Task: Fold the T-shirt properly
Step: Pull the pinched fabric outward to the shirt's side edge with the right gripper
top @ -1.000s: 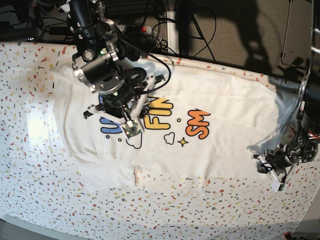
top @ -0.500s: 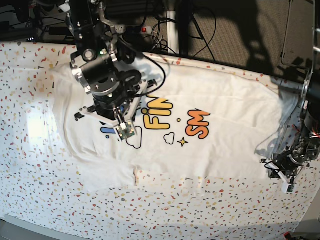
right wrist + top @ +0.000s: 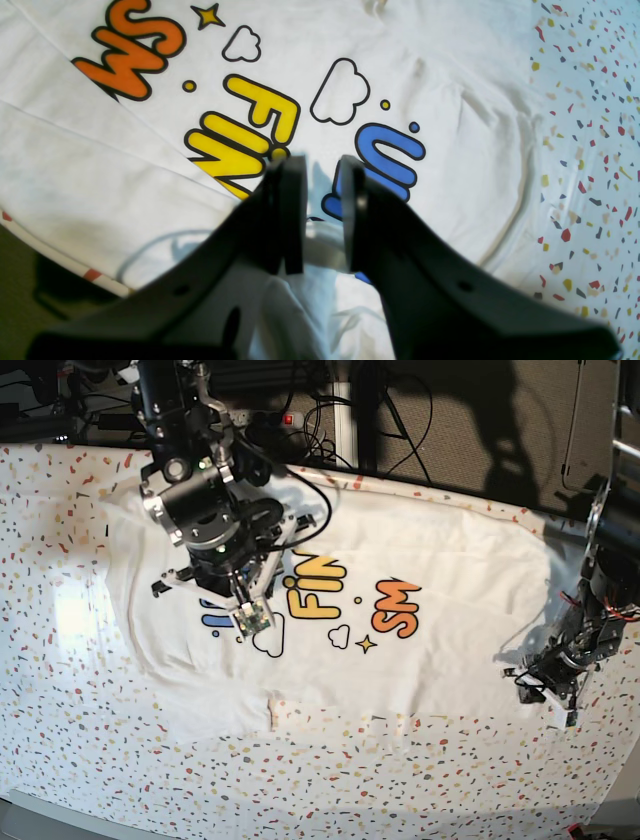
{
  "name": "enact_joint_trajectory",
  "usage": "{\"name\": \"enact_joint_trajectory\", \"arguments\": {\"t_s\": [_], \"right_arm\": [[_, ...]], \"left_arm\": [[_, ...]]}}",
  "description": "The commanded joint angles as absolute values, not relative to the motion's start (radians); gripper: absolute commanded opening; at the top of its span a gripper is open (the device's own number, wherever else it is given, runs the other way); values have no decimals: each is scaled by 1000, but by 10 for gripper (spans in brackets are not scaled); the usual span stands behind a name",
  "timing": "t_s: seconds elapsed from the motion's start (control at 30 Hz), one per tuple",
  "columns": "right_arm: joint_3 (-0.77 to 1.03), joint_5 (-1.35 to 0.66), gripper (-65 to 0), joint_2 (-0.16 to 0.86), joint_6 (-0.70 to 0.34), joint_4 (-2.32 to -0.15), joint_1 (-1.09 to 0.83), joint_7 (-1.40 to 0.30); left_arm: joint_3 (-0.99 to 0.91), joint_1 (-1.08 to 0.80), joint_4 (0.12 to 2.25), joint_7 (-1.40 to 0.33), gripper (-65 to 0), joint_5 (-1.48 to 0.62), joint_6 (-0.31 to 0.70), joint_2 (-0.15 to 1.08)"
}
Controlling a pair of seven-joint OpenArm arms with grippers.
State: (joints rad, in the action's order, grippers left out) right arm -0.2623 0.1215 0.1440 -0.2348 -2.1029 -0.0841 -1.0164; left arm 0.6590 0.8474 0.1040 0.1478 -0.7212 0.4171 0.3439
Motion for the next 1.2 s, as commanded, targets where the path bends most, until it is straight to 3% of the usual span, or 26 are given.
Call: {"name": "enact_joint_trajectory", "arguments": {"t_s": [0.0,0.13,0.27,0.4,0.67,0.8,0.9,1.03,1.17], "right_arm": [[-262,120,-524,144,-230,-2123,-76,-999],[-262,120,-524,143,-230,-2123,-75,-997],[-262,120,-524,144,-230,-2123,-76,-1000],[-262,121,-524,144,-231,-2123,-75,-999],[-261,138,-524,144,-230,-2123,-76,-994],[-203,177,-524,144,-224,-2103,-75,-917],[-117,89,-524,143,-225,-2037,-69,-894],[-50,33,-520,144,-371,-1966,-70,-945],[-51,-134,-410,163,-474,-1964,-70,-1010]], "left_arm": [[656,883,113,259,-529,-734,418,359],[655,884,113,458,-529,-711,418,373],[655,890,113,281,-512,-455,417,377],[655,898,131,117,-512,-445,414,385],[655,977,131,89,-512,-446,422,460],[655,994,140,89,-512,-503,553,511],[655,992,153,89,-512,-561,652,533],[655,980,197,101,-512,-580,663,527],[654,979,262,105,-512,-534,663,493]]}}
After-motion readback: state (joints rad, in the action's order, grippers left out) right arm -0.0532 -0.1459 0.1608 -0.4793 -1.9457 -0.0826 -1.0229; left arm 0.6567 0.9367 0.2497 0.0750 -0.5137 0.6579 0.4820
